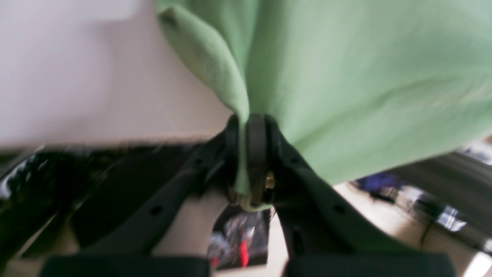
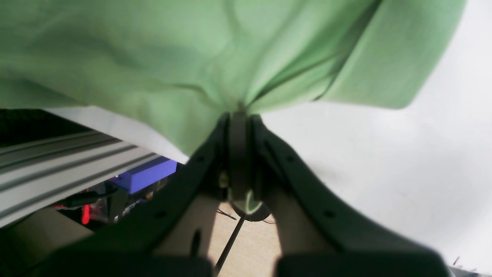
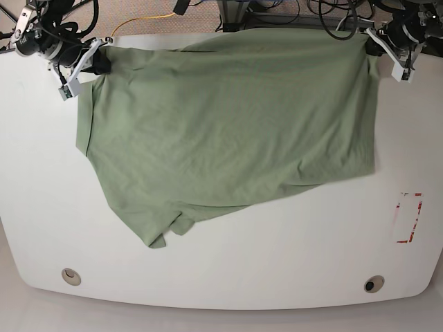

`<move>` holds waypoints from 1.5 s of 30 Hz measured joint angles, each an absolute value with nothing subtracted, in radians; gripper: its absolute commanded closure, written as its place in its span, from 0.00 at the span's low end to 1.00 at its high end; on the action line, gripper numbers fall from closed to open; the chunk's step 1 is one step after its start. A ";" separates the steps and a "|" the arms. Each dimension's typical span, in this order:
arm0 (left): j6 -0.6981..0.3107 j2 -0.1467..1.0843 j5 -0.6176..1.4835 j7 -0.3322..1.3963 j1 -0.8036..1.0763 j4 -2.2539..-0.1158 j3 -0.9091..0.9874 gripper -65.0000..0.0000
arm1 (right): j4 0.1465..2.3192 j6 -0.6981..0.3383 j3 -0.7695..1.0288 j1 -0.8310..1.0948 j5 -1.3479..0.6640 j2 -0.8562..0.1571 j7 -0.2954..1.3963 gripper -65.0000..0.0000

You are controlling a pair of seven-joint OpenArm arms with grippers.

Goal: Fold the T-shirt properly
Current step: 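Lay the shirt flat by pulling both grippers back across the table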

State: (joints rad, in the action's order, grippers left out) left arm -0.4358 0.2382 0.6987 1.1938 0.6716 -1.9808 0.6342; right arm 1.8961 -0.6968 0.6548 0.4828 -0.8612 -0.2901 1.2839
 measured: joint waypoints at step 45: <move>-0.645 0.234 0.425 1.203 0.119 -1.797 0.573 1.00 | 1.575 -0.699 0.712 0.138 -0.866 -0.300 1.280 1.00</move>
